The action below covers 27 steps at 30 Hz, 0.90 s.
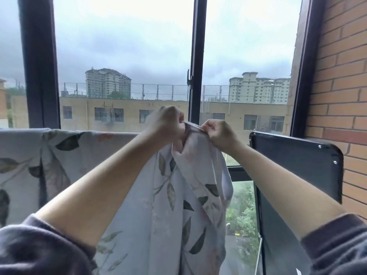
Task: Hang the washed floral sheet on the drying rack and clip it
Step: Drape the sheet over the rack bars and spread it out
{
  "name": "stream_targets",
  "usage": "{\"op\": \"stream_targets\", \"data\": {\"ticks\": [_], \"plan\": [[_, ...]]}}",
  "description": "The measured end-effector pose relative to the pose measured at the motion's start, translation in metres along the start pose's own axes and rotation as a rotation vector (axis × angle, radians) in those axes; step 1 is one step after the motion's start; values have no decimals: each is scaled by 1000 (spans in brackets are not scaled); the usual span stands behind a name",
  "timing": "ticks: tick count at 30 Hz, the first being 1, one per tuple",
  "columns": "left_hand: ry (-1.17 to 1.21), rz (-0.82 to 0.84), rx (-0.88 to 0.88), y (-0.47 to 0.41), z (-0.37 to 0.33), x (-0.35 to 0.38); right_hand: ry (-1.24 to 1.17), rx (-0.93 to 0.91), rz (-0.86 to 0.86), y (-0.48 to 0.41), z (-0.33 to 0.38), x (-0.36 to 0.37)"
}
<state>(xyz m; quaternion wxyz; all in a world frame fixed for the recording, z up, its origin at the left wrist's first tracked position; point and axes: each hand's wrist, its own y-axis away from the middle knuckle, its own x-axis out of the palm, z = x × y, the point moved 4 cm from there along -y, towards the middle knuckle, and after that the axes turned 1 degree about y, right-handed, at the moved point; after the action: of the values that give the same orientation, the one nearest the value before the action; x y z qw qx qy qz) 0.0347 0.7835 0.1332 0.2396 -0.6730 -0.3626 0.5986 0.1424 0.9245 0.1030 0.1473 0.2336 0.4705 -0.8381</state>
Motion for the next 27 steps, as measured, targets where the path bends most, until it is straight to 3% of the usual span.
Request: {"op": "stream_targets", "data": {"ticks": [2,4,6,7,9,12,14,17,19,22,24,27], "plan": [[103,51,-187,-22,-1,0,20,22,-113,1,5,-5],[412,147,-409,-43,0,7,-70,33,-201,5,10,-14],[834,222,-559,-51,-5,16,-127,20,-132,13,14,-15],[893,308,-551,-51,-9,23,-88,22,-73,18,14,-13],[662,463,-458,-44,-12,38,49,63,20,27,7,-10],[270,437,-236,-36,-14,46,174,115,54,30,-2,-11],[66,433,-84,-24,-18,42,167,117,20,27,-1,-13],[-22,479,47,-6,-10,35,42,169,-20,18,-1,-13],[-93,382,118,-1,-1,32,-51,212,-67,5,0,-12],[-171,109,184,-6,8,30,-129,256,-89,-21,11,-4],[-185,-37,164,-24,13,24,-216,294,-129,-41,16,1],[-117,-125,60,-58,26,16,-307,359,-225,-73,14,1]]}}
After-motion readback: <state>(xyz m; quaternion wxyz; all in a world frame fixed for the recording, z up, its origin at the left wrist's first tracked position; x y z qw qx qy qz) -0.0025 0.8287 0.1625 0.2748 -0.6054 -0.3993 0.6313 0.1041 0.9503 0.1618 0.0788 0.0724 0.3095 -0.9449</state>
